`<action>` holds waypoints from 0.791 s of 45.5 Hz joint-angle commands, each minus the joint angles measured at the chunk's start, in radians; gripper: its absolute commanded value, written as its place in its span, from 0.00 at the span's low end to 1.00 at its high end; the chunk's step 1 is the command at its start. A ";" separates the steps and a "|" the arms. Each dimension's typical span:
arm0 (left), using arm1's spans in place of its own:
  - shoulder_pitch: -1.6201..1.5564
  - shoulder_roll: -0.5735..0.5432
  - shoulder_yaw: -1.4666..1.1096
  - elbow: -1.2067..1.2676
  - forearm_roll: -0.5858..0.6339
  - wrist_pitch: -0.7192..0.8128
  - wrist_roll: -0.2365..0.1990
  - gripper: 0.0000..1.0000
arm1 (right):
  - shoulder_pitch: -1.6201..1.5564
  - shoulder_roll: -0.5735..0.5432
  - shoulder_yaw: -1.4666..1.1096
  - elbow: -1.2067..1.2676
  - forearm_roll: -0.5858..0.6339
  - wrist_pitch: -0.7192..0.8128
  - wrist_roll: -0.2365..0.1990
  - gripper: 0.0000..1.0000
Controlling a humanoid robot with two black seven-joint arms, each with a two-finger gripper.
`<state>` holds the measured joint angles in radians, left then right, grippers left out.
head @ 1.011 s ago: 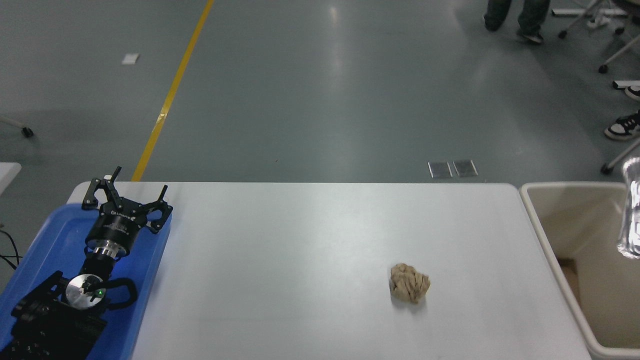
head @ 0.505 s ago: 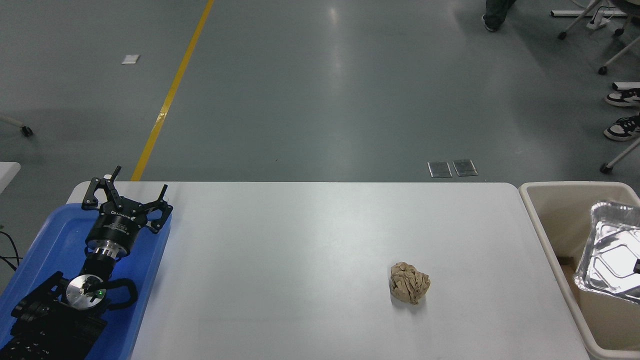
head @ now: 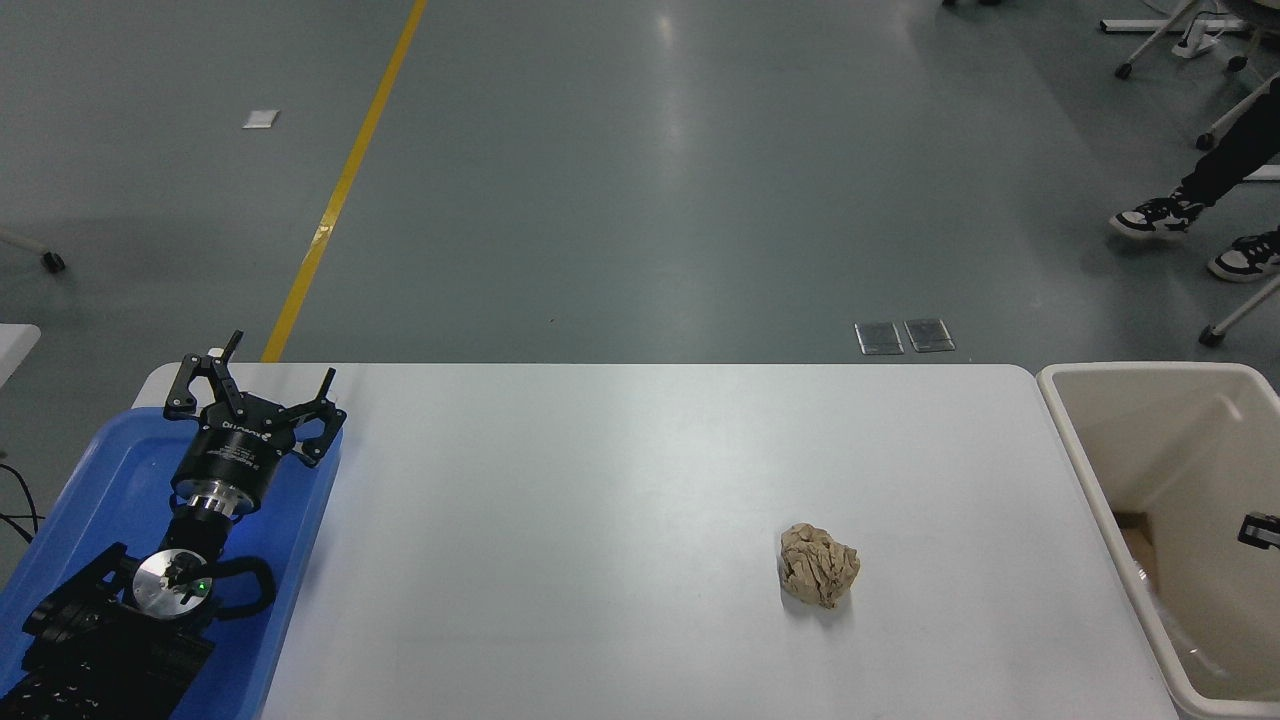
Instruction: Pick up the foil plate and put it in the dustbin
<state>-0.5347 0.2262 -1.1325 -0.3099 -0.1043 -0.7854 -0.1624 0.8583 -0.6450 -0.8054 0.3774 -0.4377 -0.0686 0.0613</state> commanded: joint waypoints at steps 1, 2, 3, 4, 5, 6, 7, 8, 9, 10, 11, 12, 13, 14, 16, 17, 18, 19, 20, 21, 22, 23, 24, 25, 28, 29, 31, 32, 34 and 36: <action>-0.001 -0.001 0.000 0.000 0.000 0.000 0.001 0.99 | 0.408 -0.169 -0.153 0.395 -0.137 0.006 0.002 1.00; -0.001 0.001 0.000 0.000 0.000 0.000 0.001 0.99 | 0.453 -0.179 -0.159 0.446 -0.138 0.007 0.002 1.00; -0.001 -0.001 0.000 0.000 0.000 0.000 0.001 0.99 | 0.491 -0.186 -0.167 0.493 -0.139 0.009 0.000 1.00; -0.001 -0.001 0.000 0.000 0.000 0.000 0.001 0.99 | 0.530 -0.192 -0.178 0.538 -0.142 0.010 0.000 1.00; -0.001 -0.001 0.000 0.000 0.000 0.000 0.001 0.99 | 0.563 -0.199 -0.193 0.578 -0.144 0.013 0.000 1.00; -0.001 -0.001 0.000 0.000 0.000 0.000 0.001 0.99 | 0.602 -0.202 -0.211 0.618 -0.144 0.019 0.000 1.00; -0.001 -0.001 0.000 0.000 0.000 0.000 0.001 0.99 | 0.640 -0.203 -0.231 0.655 -0.142 0.027 0.000 1.00; -0.001 -0.001 0.000 0.000 0.000 0.000 0.001 0.99 | 0.681 -0.203 -0.254 0.691 -0.141 0.042 0.000 1.00; -0.001 -0.001 0.000 0.000 0.000 0.000 0.001 0.99 | 0.726 -0.200 -0.277 0.725 -0.136 0.061 0.000 1.00; -0.001 -0.001 0.000 0.000 0.000 0.000 0.001 0.99 | 0.767 -0.196 -0.299 0.757 -0.134 0.082 0.000 1.00; 0.001 -0.001 0.000 0.000 0.000 0.000 0.001 0.99 | 0.812 -0.193 -0.320 0.790 -0.130 0.110 0.000 1.00; -0.001 -0.001 0.000 0.000 0.000 0.000 0.001 0.99 | 0.855 -0.188 -0.336 0.822 -0.127 0.140 0.000 1.00; -0.001 -0.001 0.000 0.000 0.000 0.000 0.001 0.99 | 0.899 -0.185 -0.345 0.854 -0.124 0.176 0.000 1.00; -0.001 -0.001 0.000 0.000 0.000 0.000 0.001 0.99 | 0.944 -0.182 -0.354 0.886 -0.115 0.212 0.000 1.00; -0.001 -0.001 0.000 0.000 0.000 0.000 0.001 0.99 | 1.025 -0.173 -0.368 0.948 -0.087 0.283 0.002 1.00; -0.001 0.001 0.000 0.000 0.000 0.000 0.001 0.99 | 1.068 -0.167 -0.373 0.977 -0.066 0.317 0.002 1.00; -0.001 -0.001 0.000 0.000 0.000 0.000 0.001 0.99 | 1.105 -0.159 -0.374 1.003 -0.043 0.352 0.002 1.00; 0.001 -0.001 0.000 0.000 0.000 0.000 0.001 0.99 | 1.139 -0.150 -0.376 1.024 -0.015 0.390 0.002 1.00; 0.001 -0.001 0.000 0.000 0.000 0.000 0.001 0.99 | 1.169 -0.139 -0.376 1.043 0.011 0.426 0.002 1.00; 0.001 0.001 0.000 0.000 0.000 0.000 0.001 0.99 | 1.198 -0.124 -0.376 1.058 0.037 0.462 0.000 1.00; 0.001 -0.001 0.000 0.000 0.000 0.000 0.001 0.99 | 1.220 -0.107 -0.376 1.072 0.062 0.493 0.000 1.00; 0.001 0.001 0.000 0.000 0.000 0.000 0.001 0.99 | 1.240 -0.085 -0.376 1.081 0.083 0.524 0.000 1.00; 0.001 0.001 0.000 0.000 0.000 0.000 0.001 0.99 | 1.258 -0.064 -0.376 1.094 0.102 0.547 0.000 1.00; 0.002 0.001 0.000 0.000 0.000 0.000 0.001 0.99 | 1.275 -0.042 -0.377 1.103 0.115 0.567 0.000 1.00; 0.002 0.001 0.000 0.000 0.000 0.000 0.000 0.99 | 1.318 0.025 -0.380 1.124 0.142 0.610 0.000 1.00; 0.002 -0.001 0.000 0.000 0.000 0.000 0.000 0.99 | 1.329 0.047 -0.382 1.130 0.149 0.619 0.000 1.00; 0.004 -0.001 -0.001 0.000 0.000 0.000 0.000 0.99 | 1.343 0.094 -0.390 1.141 0.166 0.638 0.000 1.00; 0.002 -0.001 -0.001 0.000 0.000 0.000 0.000 0.99 | 1.352 0.134 -0.402 1.152 0.180 0.651 0.000 1.00; 0.004 -0.001 -0.001 0.000 0.000 0.000 -0.002 0.99 | 1.361 0.189 -0.417 1.161 0.195 0.673 0.000 1.00; 0.004 -0.001 -0.003 0.000 0.000 0.000 -0.002 0.99 | 1.374 0.235 -0.428 1.169 0.208 0.682 0.000 1.00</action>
<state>-0.5326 0.2263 -1.1323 -0.3099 -0.1045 -0.7854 -0.1618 2.0620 -0.6343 -1.1739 1.4246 -0.3405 0.4509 0.0611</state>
